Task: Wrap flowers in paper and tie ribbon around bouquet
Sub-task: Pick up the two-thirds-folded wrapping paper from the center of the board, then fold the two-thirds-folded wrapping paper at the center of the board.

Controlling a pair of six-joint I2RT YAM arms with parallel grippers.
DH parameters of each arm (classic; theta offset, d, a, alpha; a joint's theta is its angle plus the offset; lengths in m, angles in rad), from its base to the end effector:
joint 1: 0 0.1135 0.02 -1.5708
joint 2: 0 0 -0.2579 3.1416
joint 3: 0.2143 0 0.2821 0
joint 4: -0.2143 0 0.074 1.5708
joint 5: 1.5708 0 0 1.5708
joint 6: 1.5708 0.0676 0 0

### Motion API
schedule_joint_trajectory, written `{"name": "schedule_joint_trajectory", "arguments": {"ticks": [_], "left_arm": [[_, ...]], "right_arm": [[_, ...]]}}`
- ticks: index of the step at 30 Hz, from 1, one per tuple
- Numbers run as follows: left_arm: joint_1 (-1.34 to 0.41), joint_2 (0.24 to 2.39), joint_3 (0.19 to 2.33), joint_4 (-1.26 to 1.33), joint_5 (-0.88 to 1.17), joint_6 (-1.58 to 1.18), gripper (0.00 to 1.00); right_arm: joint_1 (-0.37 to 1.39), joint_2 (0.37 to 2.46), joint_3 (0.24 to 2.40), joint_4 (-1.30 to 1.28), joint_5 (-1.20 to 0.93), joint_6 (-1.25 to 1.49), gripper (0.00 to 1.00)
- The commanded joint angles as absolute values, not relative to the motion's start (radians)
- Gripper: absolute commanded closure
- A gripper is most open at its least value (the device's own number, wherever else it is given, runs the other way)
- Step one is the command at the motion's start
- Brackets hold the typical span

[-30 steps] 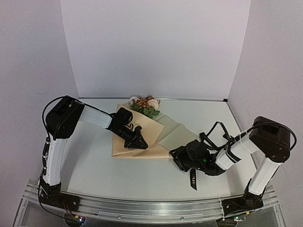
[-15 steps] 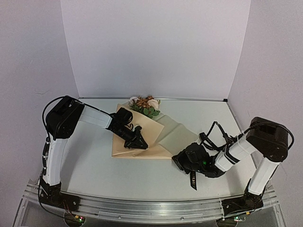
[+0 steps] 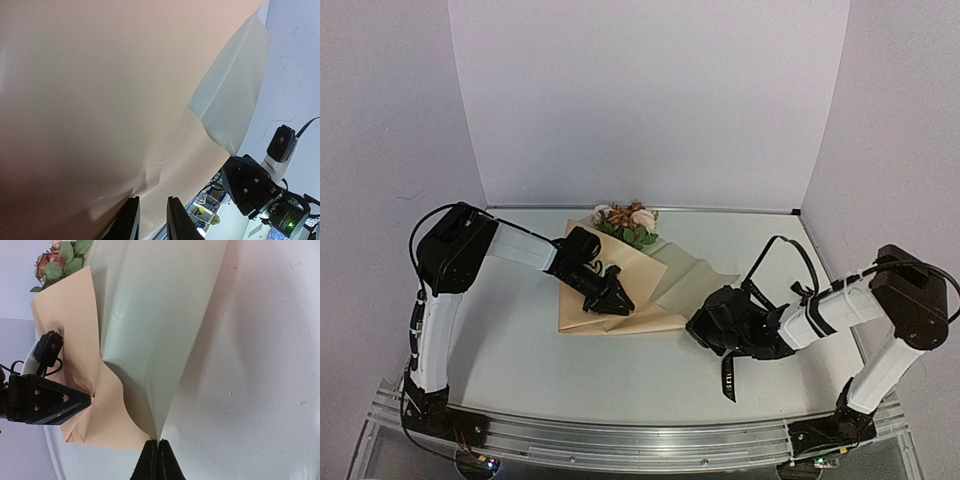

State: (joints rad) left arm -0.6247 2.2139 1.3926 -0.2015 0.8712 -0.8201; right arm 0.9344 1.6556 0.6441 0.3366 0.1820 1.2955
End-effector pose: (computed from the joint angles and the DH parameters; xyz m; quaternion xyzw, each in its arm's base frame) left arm 0.3490 -0.3154 0.0587 -0.0285 -0.8798 0.4670 0.0845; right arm 0.2170 0.2731 0.0809 0.1999 0.8759 0.3512 0.2634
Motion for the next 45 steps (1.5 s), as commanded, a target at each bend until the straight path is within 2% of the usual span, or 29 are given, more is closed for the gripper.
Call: {"name": "schedule_joint_trajectory", "arguments": {"ticks": [1,5,8,19,27,34,45], "left_arm": [[-0.647,2.171,1.392,-0.09,0.933,-0.874,0.78],[-0.658,2.153,1.336,0.074,0.979,-0.979,0.79],[-0.66,2.134,1.306,0.095,0.981,-1.0,0.79],[-0.673,2.125,1.258,-0.025,0.986,-0.897,0.8],[-0.685,2.146,1.308,-0.161,0.975,-0.794,0.75],[-0.689,2.105,1.286,-0.108,1.015,-0.819,0.71],[-0.708,2.094,1.283,-0.112,1.024,-0.817,0.71]], "right_arm": [[0.95,1.611,0.71,0.121,0.247,1.258,1.0],[0.964,1.601,0.722,0.071,0.255,1.262,1.0],[0.972,1.584,0.726,0.026,0.275,1.261,1.0],[0.973,1.595,0.802,-0.07,0.295,1.223,1.0],[0.973,1.6,0.866,-0.139,0.298,1.209,1.0],[0.973,1.582,0.888,-0.191,0.283,1.214,1.0],[0.974,1.591,0.9,-0.225,0.277,1.221,1.0]]}}
